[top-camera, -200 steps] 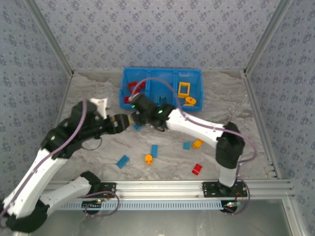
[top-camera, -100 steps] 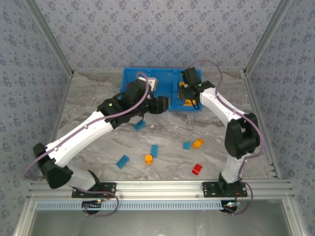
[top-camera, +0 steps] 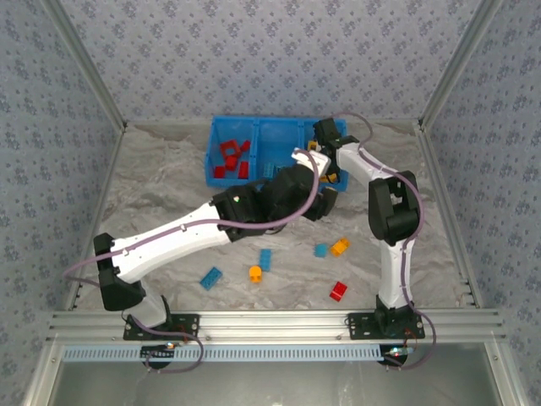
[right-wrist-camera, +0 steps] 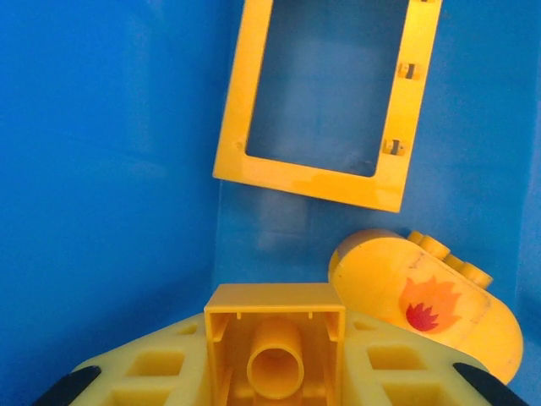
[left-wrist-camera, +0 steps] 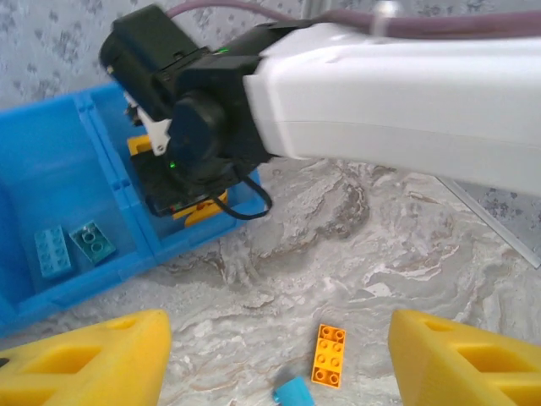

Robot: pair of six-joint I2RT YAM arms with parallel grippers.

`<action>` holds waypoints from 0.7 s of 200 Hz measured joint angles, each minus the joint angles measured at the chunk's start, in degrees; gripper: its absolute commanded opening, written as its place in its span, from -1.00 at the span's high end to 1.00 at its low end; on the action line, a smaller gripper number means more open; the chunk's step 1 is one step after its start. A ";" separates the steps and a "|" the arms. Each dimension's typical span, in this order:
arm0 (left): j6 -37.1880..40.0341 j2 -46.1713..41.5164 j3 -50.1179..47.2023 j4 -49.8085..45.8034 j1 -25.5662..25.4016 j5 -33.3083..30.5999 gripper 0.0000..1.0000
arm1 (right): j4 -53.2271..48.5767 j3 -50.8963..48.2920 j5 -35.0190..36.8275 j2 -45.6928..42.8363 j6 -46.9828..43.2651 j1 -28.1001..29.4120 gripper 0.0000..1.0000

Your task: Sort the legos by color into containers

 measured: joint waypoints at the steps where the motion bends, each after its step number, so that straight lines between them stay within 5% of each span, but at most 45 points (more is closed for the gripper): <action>1: 0.02 0.02 0.04 -0.02 -0.28 -0.39 -0.38 | 0.00 0.07 -0.04 0.00 0.02 -0.02 0.33; 64: 0.17 0.70 1.16 -3.02 -5.99 -12.00 -0.38 | -1.05 1.62 -0.85 0.09 0.94 -0.66 -0.17; 140: -6.51 -1.44 1.42 -11.43 -5.51 -16.02 -0.39 | -0.33 -1.27 0.35 -6.75 0.72 0.07 -0.14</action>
